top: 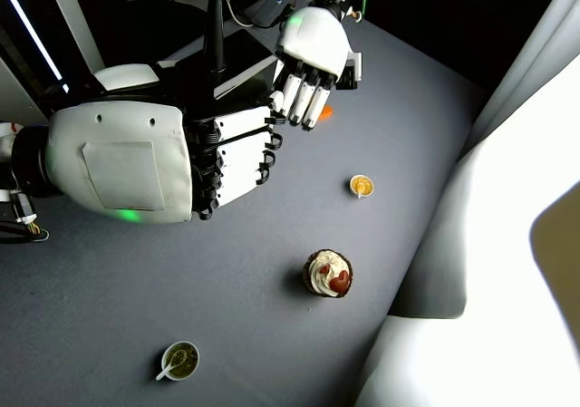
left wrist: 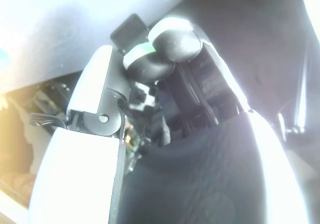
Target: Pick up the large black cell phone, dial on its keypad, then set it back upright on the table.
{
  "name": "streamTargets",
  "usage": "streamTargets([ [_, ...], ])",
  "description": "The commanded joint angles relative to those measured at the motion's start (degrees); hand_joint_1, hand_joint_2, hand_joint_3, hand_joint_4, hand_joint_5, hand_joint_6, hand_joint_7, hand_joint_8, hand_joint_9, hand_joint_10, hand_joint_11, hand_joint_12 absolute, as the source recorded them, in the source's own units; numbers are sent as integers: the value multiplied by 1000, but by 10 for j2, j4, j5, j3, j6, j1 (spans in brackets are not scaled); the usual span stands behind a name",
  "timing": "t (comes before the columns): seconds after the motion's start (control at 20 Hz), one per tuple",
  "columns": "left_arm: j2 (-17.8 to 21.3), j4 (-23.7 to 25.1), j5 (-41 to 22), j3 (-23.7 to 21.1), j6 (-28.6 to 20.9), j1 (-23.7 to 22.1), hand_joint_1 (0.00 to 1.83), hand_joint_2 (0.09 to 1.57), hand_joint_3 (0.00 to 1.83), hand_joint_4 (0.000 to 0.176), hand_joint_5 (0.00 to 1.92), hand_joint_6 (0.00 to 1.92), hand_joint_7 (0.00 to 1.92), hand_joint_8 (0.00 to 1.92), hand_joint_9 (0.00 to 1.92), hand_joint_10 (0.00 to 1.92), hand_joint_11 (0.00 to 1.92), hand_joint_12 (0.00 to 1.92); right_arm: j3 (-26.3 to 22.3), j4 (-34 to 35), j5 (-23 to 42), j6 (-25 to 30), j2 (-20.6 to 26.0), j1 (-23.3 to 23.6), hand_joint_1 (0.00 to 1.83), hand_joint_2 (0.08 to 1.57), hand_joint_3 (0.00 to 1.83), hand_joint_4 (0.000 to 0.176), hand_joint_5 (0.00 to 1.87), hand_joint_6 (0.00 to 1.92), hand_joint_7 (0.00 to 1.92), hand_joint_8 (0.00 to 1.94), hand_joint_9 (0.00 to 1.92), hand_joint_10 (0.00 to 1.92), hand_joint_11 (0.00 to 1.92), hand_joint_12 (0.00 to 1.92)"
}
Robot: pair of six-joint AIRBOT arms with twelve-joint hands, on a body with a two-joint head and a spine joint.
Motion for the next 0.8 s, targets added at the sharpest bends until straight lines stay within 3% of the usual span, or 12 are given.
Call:
streamTargets([
  [0.0,-5,-39,-46,-2,2,-15,1298,1319,14,176,57,1,578,1698,911,1921,812,1921,1,4,85,10,6,10,1481,1130,0,0,914,883,804,1174,933,1116,836,1590],
  [0.35,-19,-38,-43,-10,-1,-32,1296,1318,14,176,43,0,581,1695,917,1921,787,1921,-1,2,85,10,7,10,1486,1135,0,0,906,858,810,1195,924,1143,802,1629],
  [0.55,14,-37,-37,-10,-4,-15,1294,1324,18,176,44,2,568,1713,890,1921,779,1921,-5,-1,85,9,10,10,1487,1128,0,0,895,859,853,1145,948,1103,800,1632],
  [0.6,30,-37,-38,-8,-3,-4,1291,1329,21,176,47,2,560,1728,908,1921,775,1921,-4,-4,85,9,10,10,1374,1147,0,0,864,977,852,1215,932,1248,862,1263],
  [0.75,50,-38,-38,-1,0,5,1290,1331,22,176,38,1,554,1731,883,1921,749,1921,-4,-6,85,9,11,10,1366,1158,1,0,850,983,822,1257,916,1290,877,1223],
])
